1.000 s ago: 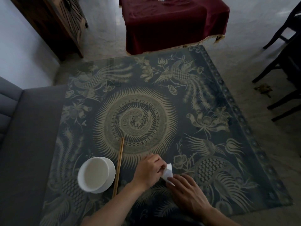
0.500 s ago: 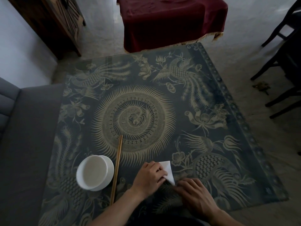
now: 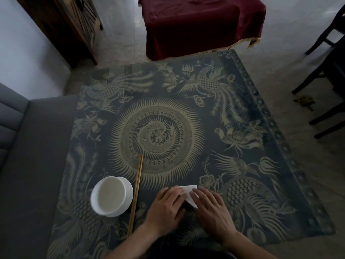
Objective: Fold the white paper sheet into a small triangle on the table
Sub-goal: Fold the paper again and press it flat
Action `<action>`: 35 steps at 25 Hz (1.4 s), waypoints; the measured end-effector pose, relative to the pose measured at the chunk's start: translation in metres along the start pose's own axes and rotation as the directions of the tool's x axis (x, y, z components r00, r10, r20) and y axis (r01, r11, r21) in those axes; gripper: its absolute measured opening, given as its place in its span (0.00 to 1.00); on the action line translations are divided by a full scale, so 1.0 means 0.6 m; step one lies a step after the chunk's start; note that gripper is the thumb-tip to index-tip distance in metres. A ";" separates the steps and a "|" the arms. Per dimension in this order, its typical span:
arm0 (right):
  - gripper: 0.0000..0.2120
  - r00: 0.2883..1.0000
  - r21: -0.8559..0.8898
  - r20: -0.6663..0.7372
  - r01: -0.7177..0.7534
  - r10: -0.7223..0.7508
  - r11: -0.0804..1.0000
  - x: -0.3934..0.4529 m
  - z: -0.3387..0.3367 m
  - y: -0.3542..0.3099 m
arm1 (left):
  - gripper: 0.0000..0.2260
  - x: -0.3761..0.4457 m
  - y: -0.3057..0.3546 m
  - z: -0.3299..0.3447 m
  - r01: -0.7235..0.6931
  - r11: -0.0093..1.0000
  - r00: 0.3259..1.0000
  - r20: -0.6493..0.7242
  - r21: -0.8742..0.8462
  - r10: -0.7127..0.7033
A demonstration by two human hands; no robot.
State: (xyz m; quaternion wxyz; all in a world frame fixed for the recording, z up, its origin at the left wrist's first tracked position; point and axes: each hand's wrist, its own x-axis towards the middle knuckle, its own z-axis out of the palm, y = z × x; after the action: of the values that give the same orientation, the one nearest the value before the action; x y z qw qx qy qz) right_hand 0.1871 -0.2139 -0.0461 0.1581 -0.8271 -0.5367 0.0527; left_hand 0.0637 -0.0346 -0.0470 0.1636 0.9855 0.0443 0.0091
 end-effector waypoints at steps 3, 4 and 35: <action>0.29 0.988 -0.090 0.153 -0.026 0.039 0.996 0.021 0.006 -0.022 | 0.29 -0.009 0.009 0.013 0.012 0.998 0.994 0.104 0.066 -0.018; 0.30 0.981 -0.112 0.188 -0.035 0.056 0.993 0.023 0.009 -0.024 | 0.30 -0.011 0.009 0.015 0.021 0.996 0.990 0.136 0.090 -0.034; 0.35 0.917 -0.161 0.383 0.180 -0.107 0.970 -0.014 0.012 0.031 | 0.34 -0.013 -0.025 0.011 0.016 0.981 0.964 0.259 0.192 -0.066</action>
State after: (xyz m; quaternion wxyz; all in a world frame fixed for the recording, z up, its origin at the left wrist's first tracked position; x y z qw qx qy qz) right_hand 0.1980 -0.2267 -0.0597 -0.0237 -0.7717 -0.6189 0.1444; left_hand 0.0546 -0.0232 -0.0585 0.0745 0.9877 0.0432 -0.1302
